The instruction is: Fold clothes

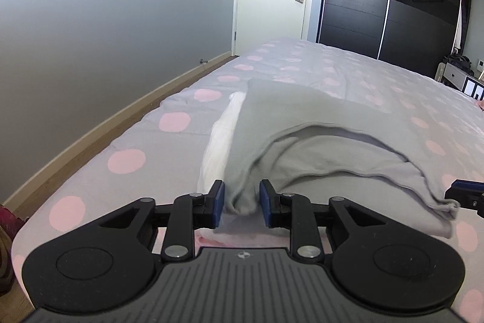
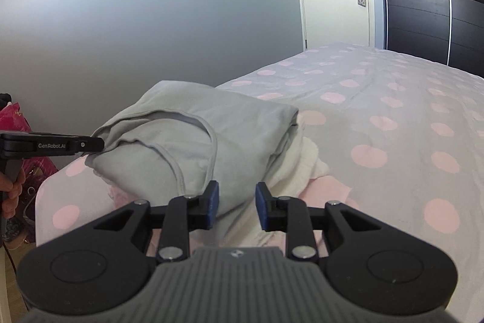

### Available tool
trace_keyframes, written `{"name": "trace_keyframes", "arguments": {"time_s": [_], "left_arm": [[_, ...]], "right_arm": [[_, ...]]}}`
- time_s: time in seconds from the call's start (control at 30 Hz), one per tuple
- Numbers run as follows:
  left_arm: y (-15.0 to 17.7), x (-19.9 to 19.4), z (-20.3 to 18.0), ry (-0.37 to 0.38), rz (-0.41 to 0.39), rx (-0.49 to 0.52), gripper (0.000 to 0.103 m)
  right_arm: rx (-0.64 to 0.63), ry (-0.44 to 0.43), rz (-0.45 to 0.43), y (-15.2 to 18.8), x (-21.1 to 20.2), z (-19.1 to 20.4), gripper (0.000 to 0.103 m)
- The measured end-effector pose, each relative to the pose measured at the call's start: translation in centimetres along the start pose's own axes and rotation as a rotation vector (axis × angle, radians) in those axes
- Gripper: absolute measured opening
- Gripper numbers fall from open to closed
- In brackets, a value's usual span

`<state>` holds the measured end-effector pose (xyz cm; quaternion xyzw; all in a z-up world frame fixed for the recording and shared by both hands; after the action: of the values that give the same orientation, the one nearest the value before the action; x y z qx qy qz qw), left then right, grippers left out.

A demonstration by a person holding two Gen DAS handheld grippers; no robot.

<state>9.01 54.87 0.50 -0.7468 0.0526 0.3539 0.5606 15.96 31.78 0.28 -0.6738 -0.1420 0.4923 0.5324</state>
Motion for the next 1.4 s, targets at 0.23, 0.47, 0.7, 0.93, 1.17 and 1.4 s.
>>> {"name": "trace_keyframes", "arguments": {"time_s": [0.23,0.47,0.7,0.93,1.17,1.4], "left_arm": [[-0.1,-5.8,-7.6,0.088,0.004,0.095,0.045],[-0.8,-11.9,-17.5,0.178,0.018,0.234,0.052],[0.6,-16.5,-28.7,0.289,-0.029,0.379,0.06],[5.3,-18.9,-40.1,0.417,-0.05,0.429,0.062],[13.2,-20.4,-48.2,0.522,-0.043,0.399,0.071],[21.1,-20.6,-52.1,0.559,0.013,0.406,0.073]], "right_arm": [[-0.025,0.03,0.015,2.0,-7.4,-1.6,0.04],[0.015,0.074,0.04,4.5,-15.9,-4.4,0.047],[0.068,0.14,0.016,7.5,-25.1,-8.2,0.059],[0.111,0.271,0.041,13.4,-33.3,-12.6,0.06],[0.186,0.435,0.124,20.9,-39.7,-17.1,0.062],[0.205,0.604,0.149,25.2,-44.7,-20.0,0.067]]}}
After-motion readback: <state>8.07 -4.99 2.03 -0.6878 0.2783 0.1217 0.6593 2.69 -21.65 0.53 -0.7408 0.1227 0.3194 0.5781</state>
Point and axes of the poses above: each gripper's, at about its wrist camera, not at the fingertips, and x roughly the way its jaws point, z to its left, y to its underside, the point moved 9 cm from there along x, roughly the way its jaws point, and after that the axes turned 6 degrees about -x, right-handed, at the moved point
